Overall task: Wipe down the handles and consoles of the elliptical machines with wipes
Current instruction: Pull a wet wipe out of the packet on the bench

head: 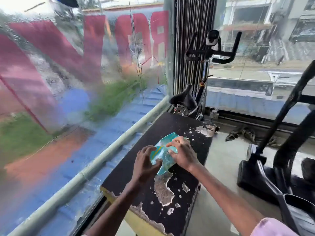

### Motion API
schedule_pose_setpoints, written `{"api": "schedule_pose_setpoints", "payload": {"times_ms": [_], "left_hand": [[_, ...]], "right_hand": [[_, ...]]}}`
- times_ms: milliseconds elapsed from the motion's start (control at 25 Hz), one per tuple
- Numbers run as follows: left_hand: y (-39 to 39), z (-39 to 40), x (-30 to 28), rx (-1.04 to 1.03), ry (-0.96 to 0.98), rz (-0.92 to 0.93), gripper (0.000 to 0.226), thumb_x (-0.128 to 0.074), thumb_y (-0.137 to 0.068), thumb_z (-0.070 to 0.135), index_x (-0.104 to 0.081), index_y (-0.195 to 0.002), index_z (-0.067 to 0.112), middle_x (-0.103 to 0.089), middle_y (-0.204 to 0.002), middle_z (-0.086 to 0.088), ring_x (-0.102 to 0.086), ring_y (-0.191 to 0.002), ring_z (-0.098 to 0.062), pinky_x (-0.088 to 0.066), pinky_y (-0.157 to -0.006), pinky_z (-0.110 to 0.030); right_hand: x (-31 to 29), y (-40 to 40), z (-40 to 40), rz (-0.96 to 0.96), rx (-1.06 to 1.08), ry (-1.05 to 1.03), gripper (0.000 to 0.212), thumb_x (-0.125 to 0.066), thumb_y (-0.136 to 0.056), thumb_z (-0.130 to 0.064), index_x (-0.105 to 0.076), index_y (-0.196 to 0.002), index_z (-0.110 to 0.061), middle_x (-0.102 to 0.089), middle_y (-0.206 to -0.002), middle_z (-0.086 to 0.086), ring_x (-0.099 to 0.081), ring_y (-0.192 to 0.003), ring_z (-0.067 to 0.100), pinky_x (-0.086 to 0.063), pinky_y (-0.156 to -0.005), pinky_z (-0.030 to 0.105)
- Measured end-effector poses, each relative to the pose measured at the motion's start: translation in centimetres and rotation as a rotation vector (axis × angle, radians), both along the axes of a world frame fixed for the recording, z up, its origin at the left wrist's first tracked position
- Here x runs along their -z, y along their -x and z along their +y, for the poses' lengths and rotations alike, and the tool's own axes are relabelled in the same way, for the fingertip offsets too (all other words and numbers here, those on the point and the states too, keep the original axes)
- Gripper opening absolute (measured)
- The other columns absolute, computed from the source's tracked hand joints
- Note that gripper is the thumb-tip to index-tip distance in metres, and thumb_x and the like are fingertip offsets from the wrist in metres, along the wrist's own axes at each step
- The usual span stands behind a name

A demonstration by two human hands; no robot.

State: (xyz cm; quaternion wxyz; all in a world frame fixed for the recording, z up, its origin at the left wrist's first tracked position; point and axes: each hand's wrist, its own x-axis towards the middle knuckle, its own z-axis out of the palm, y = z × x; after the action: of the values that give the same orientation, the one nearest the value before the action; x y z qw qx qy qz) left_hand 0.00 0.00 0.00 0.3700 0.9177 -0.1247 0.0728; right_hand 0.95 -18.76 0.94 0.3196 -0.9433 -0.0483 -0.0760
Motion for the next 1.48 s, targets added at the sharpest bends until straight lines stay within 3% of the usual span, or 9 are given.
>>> {"api": "schedule_pose_setpoints", "payload": {"times_ms": [240, 440, 640, 720, 800, 920, 1160, 1280, 1480], "left_hand": [[-2.1, -1.3, 2.9, 0.030, -0.173, -0.094, 0.085, -0.063, -0.072, 0.066, -0.049, -0.142, 0.019, -0.041, -0.152, 0.000, -0.037, -0.139, -0.018, -0.029, -0.116, -0.033], [-0.9, -0.8, 4.5, 0.073, -0.130, -0.038, 0.101, -0.068, -0.066, 0.066, -0.034, -0.152, 0.024, -0.021, -0.163, 0.006, -0.030, -0.143, -0.011, -0.027, -0.114, -0.029], [-0.9, -0.6, 4.6, 0.087, -0.094, -0.026, 0.105, -0.071, -0.065, 0.063, -0.030, -0.153, 0.021, -0.017, -0.164, 0.006, -0.028, -0.144, -0.012, -0.024, -0.116, -0.029], [-0.8, -0.6, 4.6, 0.094, -0.096, -0.023, 0.105, -0.072, -0.065, 0.061, -0.030, -0.153, 0.020, -0.016, -0.164, 0.005, -0.027, -0.144, -0.013, -0.022, -0.116, -0.028], [-0.6, -0.4, 4.5, 0.094, -0.099, -0.026, 0.104, -0.071, -0.066, 0.058, -0.030, -0.153, 0.018, -0.016, -0.164, 0.005, -0.028, -0.144, -0.014, -0.023, -0.117, -0.030], [-0.5, -0.4, 4.4, 0.095, -0.115, -0.030, 0.102, -0.070, -0.069, 0.058, -0.029, -0.153, 0.017, -0.016, -0.164, 0.003, -0.027, -0.144, -0.014, -0.023, -0.117, -0.031], [-0.4, -0.3, 4.4, 0.104, -0.143, -0.019, 0.097, -0.066, -0.072, 0.060, -0.033, -0.151, 0.015, -0.018, -0.163, 0.003, -0.027, -0.145, -0.015, -0.025, -0.117, -0.035], [-0.3, -0.3, 4.3, 0.100, -0.138, -0.023, 0.096, -0.065, -0.073, 0.060, -0.032, -0.152, 0.015, -0.017, -0.164, 0.003, -0.026, -0.146, -0.015, -0.025, -0.117, -0.035], [-0.2, -0.4, 4.1, 0.103, -0.138, -0.031, 0.095, -0.063, -0.075, 0.061, -0.032, -0.152, 0.016, -0.018, -0.164, 0.002, -0.026, -0.146, -0.015, -0.026, -0.117, -0.037]], "right_hand": [[1.2, -2.5, -1.1, -0.249, -0.129, 0.294, 0.012, -0.073, -0.087, -0.020, -0.075, -0.098, -0.023, -0.056, -0.123, 0.013, -0.058, -0.104, 0.031, -0.056, -0.084, 0.039], [1.2, -3.7, -1.6, -0.169, 0.038, 0.382, 0.011, -0.077, -0.082, -0.030, -0.075, -0.083, -0.019, -0.055, -0.122, 0.009, -0.055, -0.107, 0.031, -0.058, -0.080, 0.047], [1.1, -4.2, -0.9, -0.117, -0.086, 0.348, 0.014, -0.082, -0.076, -0.015, -0.077, -0.084, -0.026, -0.054, -0.132, 0.009, -0.046, -0.128, 0.032, -0.050, -0.095, 0.053], [0.7, -4.3, -0.3, -0.018, -0.092, 0.308, 0.007, -0.074, -0.085, -0.021, -0.079, -0.087, -0.026, -0.052, -0.138, 0.007, -0.038, -0.136, 0.030, -0.042, -0.105, 0.052], [0.3, -4.6, 0.1, 0.136, -0.079, 0.286, 0.014, -0.069, -0.090, -0.034, -0.080, -0.095, -0.026, -0.044, -0.149, 0.003, -0.024, -0.145, 0.025, -0.026, -0.117, 0.047], [-0.5, -5.2, 0.0, 0.257, -0.084, 0.278, 0.017, -0.071, -0.088, -0.042, -0.079, -0.098, -0.032, -0.039, -0.155, -0.002, -0.015, -0.149, 0.020, -0.017, -0.120, 0.040], [-0.6, -5.0, 1.5, 0.311, -0.068, 0.311, 0.008, -0.074, -0.086, -0.026, -0.079, -0.092, -0.027, -0.036, -0.154, 0.001, -0.018, -0.145, 0.022, -0.028, -0.118, 0.041], [-0.6, -4.2, 1.5, 0.264, -0.084, 0.358, 0.012, -0.067, -0.092, -0.028, -0.077, -0.094, -0.021, -0.033, -0.156, 0.003, -0.020, -0.145, 0.024, -0.035, -0.114, 0.040], [-1.0, -3.9, 1.5, 0.209, -0.115, 0.393, 0.013, -0.074, -0.089, -0.030, -0.079, -0.099, -0.025, -0.034, -0.157, 0.005, -0.022, -0.146, 0.027, -0.037, -0.114, 0.043]]}}
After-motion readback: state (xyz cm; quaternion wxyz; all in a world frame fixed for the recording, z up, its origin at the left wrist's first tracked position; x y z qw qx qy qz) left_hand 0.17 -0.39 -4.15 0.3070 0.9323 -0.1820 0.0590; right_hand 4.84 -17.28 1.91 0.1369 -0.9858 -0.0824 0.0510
